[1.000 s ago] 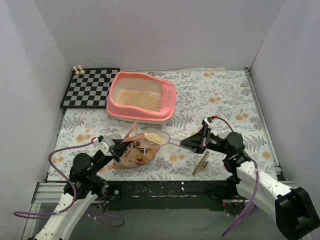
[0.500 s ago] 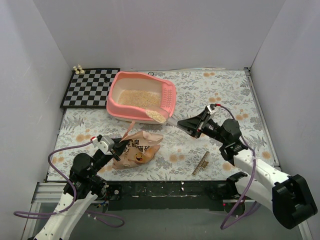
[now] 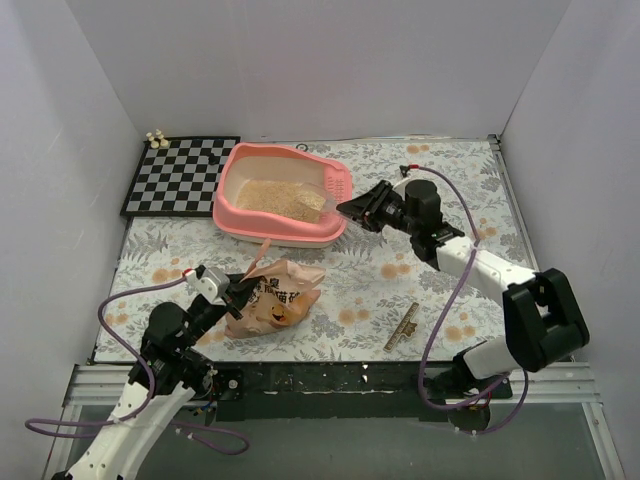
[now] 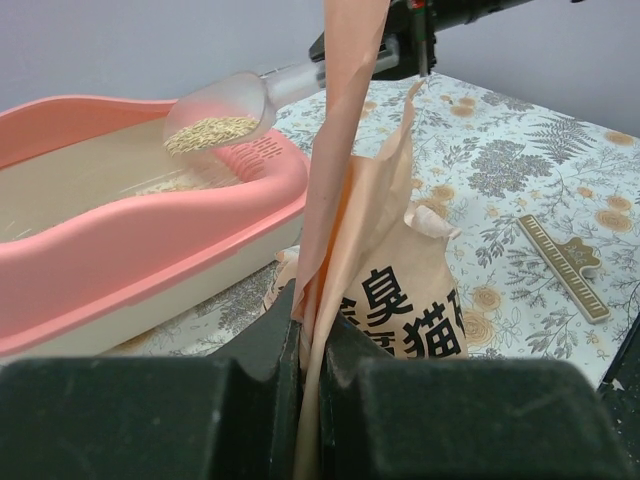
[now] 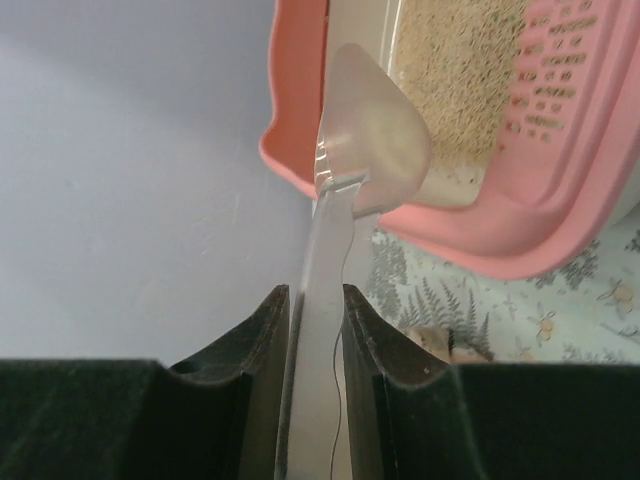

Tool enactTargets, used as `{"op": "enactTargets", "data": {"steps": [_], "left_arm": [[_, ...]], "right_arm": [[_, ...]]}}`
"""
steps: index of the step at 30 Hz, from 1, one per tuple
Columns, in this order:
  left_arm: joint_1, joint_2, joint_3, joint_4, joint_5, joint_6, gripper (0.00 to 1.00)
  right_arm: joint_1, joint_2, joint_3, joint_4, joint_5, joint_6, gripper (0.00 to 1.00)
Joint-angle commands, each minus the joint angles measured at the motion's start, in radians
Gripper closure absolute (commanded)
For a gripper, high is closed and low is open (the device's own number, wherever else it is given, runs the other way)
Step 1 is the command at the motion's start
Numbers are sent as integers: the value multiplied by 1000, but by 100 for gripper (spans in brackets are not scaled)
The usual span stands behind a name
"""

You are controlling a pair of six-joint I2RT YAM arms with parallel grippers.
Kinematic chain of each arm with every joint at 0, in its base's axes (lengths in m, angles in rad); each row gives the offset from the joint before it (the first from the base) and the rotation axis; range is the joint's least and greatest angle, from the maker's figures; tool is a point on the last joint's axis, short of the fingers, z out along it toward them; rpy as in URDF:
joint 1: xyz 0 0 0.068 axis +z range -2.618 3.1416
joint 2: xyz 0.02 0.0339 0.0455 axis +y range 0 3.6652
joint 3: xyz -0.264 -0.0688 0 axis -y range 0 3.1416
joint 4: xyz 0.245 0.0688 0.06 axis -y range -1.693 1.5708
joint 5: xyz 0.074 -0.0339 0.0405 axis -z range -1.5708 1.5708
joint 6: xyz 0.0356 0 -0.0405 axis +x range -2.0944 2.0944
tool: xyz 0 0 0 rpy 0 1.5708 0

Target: Fill the litter box with clean litter

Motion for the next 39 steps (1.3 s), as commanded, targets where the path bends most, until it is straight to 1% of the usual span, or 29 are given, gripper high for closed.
{"op": "enactTargets", "data": {"steps": [1, 4, 5, 7, 10, 12, 14, 16, 17, 20, 25, 27, 31, 37, 39], "left_arm": [[1, 32, 36, 140, -36, -17, 100], [1, 81, 63, 137, -23, -16, 100], [1, 99, 77, 104, -25, -14, 100], [1, 136, 106, 82, -36, -7, 100], [1, 197, 158, 54, -50, -59, 100], [1, 234, 183, 54, -53, -109, 100], [1, 263, 188, 62, -56, -161, 100], [2, 294, 183, 71, -69, -197, 100], [1, 311, 177, 76, -72, -223, 100], [-1, 346, 149, 105, -65, -232, 100], [1, 343, 131, 117, -85, -185, 100], [-1, 342, 131, 113, -94, -182, 100], [0, 334, 120, 113, -69, -215, 100], [-1, 336, 117, 116, -73, -220, 100], [1, 343, 119, 116, -71, -223, 100]], "right_arm": [[-5, 129, 183, -183, 4, -238, 99], [-3, 221, 306, -321, 5, -347, 99], [-3, 247, 356, -371, -4, -391, 99], [-2, 309, 468, -507, -12, -472, 99], [16, 349, 585, -615, 27, -563, 99], [38, 378, 698, -729, 69, -638, 99], [59, 418, 818, -855, 105, -698, 99], [69, 451, 928, -940, 116, -744, 99], [72, 468, 971, -975, 120, -758, 99], [73, 470, 1044, -1066, 157, -799, 99], [73, 401, 1052, -1124, 208, -841, 99], [72, 340, 1027, -1136, 255, -859, 99], [50, 174, 897, -1107, 379, -872, 99], [-40, -70, 658, -1020, 553, -879, 99], [-78, -122, 572, -983, 576, -892, 99]]}}
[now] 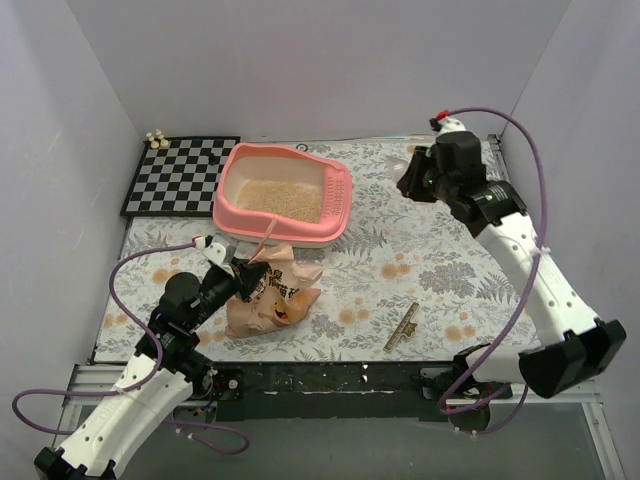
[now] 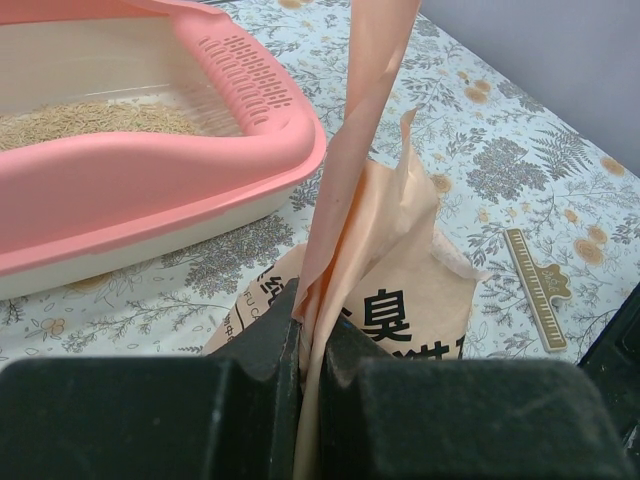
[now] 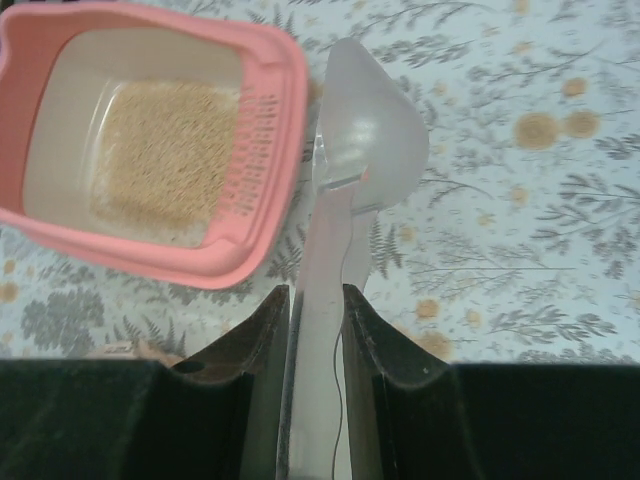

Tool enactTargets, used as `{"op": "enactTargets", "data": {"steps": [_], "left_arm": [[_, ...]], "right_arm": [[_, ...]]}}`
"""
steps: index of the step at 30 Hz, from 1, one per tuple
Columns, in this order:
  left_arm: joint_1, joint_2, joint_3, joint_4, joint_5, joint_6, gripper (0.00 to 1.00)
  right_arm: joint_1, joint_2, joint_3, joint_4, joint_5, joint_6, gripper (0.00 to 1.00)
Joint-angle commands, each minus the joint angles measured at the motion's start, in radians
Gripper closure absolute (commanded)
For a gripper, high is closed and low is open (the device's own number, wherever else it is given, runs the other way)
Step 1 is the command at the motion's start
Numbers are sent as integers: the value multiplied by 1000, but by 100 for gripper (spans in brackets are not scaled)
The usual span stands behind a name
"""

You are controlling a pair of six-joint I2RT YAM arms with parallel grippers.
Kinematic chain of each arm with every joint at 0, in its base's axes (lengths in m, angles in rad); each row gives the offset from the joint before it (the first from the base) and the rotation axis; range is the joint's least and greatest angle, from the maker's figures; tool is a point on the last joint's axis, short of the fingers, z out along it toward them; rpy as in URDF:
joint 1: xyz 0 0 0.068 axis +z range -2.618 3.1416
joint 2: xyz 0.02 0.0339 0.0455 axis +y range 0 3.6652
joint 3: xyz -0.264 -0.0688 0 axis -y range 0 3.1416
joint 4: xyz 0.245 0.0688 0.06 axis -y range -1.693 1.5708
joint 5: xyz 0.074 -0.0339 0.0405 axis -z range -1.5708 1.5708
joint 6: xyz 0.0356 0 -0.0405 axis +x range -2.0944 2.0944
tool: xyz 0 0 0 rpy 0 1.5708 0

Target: Fill the litter box with clean litter

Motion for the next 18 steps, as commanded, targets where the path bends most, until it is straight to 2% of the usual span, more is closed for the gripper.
{"op": "enactTargets", "data": {"steps": [1, 9, 18], "left_arm": [[1, 5, 4, 78, 0, -22, 100], [1, -24, -2, 86, -8, -18, 100], [0, -48, -7, 90, -2, -12, 100]], "right_arm": [[-77, -104, -159, 131, 127, -42, 99], [-215, -209, -420, 414, 153, -42, 99], [-377, -235, -772, 923, 31, 93, 99]]}}
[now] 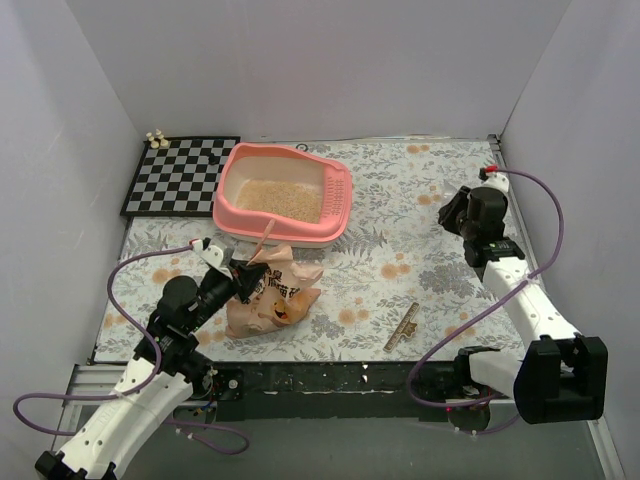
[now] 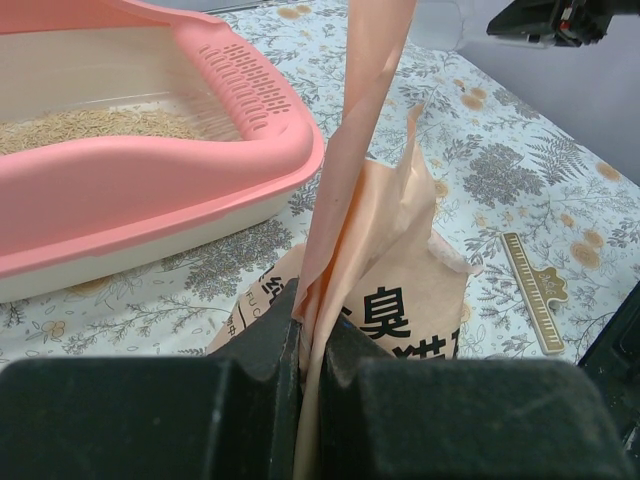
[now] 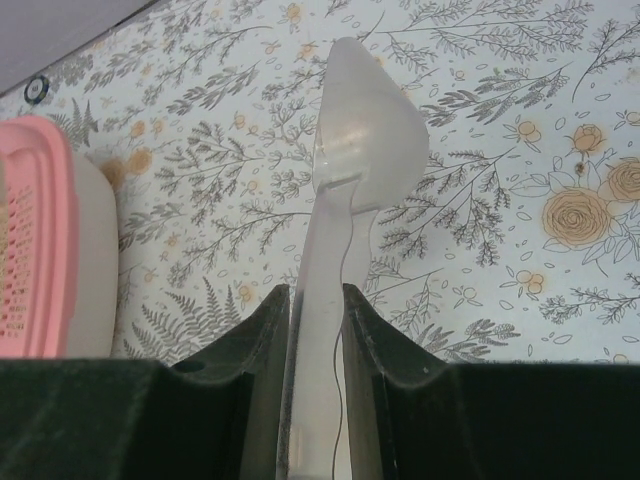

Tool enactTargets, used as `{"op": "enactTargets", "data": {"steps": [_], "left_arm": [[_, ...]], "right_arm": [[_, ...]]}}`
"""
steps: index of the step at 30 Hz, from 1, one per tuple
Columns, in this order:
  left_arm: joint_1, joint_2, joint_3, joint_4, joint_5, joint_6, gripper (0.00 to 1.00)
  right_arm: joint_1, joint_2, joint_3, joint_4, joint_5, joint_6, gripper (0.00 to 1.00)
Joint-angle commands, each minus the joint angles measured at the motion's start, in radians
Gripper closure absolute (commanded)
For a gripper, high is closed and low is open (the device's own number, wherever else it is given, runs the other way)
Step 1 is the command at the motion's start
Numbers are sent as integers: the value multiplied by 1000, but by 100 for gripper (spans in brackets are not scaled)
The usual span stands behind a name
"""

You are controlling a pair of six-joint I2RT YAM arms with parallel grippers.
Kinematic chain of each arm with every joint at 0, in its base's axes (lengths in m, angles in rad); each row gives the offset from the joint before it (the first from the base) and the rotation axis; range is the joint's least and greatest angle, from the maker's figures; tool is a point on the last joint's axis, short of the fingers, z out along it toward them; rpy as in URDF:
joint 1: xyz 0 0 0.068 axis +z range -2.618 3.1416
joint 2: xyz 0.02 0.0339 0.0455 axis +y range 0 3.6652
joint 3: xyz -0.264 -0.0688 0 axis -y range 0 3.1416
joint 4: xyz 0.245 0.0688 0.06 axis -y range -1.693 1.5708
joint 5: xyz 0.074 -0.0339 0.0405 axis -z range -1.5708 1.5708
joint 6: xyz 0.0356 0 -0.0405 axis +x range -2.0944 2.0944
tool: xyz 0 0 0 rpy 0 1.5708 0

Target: Fill the litter box with clean litter

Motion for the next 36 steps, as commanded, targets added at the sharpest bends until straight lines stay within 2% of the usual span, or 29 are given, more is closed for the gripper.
{"op": "enactTargets", "data": {"steps": [1, 4, 10, 17, 25, 26, 27, 30, 33, 36], "left_arm": [[1, -8, 6, 90, 1, -5, 100], [1, 2, 10, 90, 5, -2, 100], [-1, -1, 7, 90, -1, 3, 100], [-1, 21, 10, 90, 2, 15, 100], [1, 35, 10, 90, 18, 14, 100], [1, 36, 10, 90, 19, 15, 100], [1, 39, 12, 90, 18, 17, 100], [1, 48, 12, 90, 19, 21, 100], [1, 53, 13, 90, 18, 23, 100], [1, 55, 13, 89, 13, 24, 100]], "right_arm": [[-59, -17, -125, 415, -56, 85, 99], [-79, 32, -168, 572, -73, 105, 99], [-103, 167, -157, 705, -117, 106, 99], [-123, 324, -84, 701, -132, 154, 99], [-163, 457, -82, 761, -162, 195, 99], [-165, 469, -82, 764, -162, 200, 97], [-166, 483, -81, 765, -162, 200, 90], [-171, 522, -68, 761, -194, 205, 84], [-174, 551, -50, 747, -204, 211, 64], [-174, 574, -35, 727, -208, 215, 55]]}}
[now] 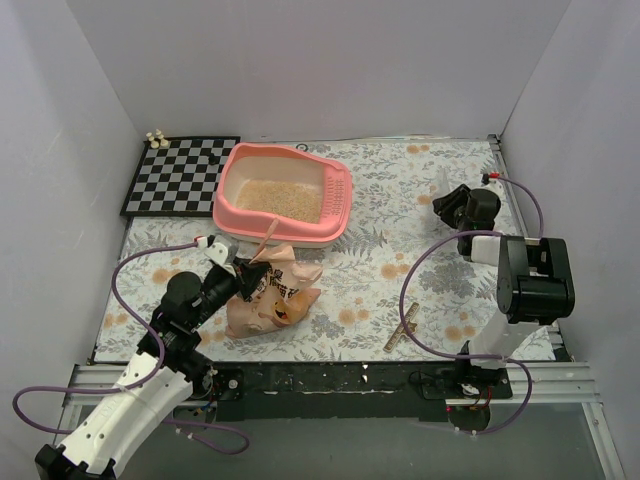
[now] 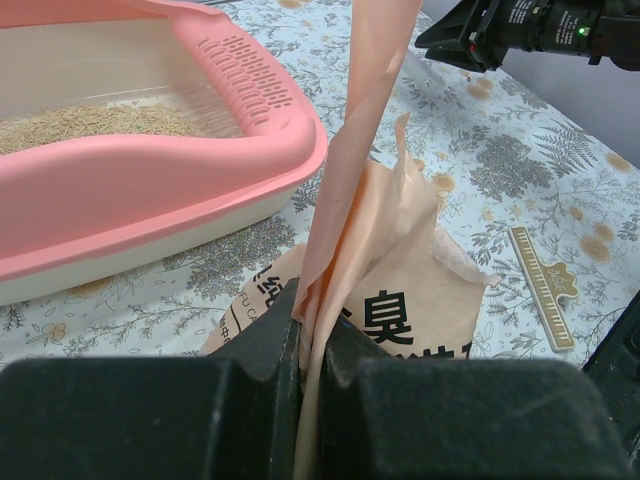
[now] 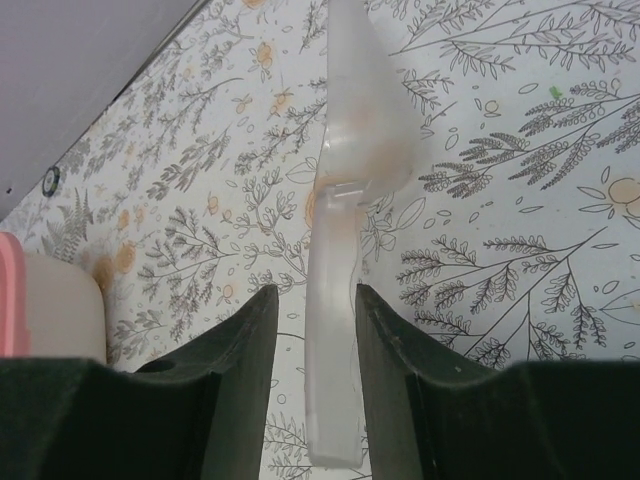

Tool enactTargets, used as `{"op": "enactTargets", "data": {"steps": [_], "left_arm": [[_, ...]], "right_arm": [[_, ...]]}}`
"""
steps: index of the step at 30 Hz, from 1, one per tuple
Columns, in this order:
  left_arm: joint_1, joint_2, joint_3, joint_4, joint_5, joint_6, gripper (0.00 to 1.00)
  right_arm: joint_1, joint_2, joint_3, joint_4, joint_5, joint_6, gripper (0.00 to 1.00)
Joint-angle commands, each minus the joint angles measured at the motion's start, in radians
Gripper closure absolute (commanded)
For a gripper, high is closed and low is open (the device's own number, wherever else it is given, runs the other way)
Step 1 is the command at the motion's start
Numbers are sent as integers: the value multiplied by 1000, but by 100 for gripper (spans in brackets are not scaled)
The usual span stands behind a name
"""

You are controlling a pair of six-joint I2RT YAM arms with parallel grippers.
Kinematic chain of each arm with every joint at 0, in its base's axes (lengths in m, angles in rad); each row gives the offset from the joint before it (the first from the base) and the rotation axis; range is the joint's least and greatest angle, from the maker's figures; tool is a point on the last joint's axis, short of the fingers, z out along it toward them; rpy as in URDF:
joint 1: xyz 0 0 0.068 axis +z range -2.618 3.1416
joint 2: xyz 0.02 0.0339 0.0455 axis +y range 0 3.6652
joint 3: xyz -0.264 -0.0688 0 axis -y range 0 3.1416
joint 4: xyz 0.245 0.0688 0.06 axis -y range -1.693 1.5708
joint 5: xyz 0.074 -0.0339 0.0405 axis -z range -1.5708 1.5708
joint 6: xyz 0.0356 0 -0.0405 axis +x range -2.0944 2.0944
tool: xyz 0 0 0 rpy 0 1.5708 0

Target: Fill the litter box with clean litter

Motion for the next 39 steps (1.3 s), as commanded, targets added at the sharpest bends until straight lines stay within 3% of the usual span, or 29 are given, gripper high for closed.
{"op": "enactTargets", "data": {"steps": [1, 6, 12, 20, 25, 30, 39], "left_arm": [[1, 8, 14, 60, 7, 8, 100], [1, 10, 17, 60, 6, 11, 100], [1, -9, 16, 59, -7, 12, 100], [1, -49, 16, 60, -3, 9, 100], [1, -69, 14, 60, -7, 2, 100], [1, -85, 11, 60, -7, -5, 100], [1, -73, 13, 60, -7, -2, 100]], "right_arm": [[-4, 35, 54, -6, -18, 8, 54], [-6, 28, 100, -123, 13, -17, 48], [2, -115, 103, -230, 105, -95, 46], [134, -235, 207, -419, -152, -233, 46], [314, -180, 352, -577, -218, -342, 45], [468, -100, 442, -597, -238, -393, 45], [620, 151, 649, -603, -191, -347, 50]]}}
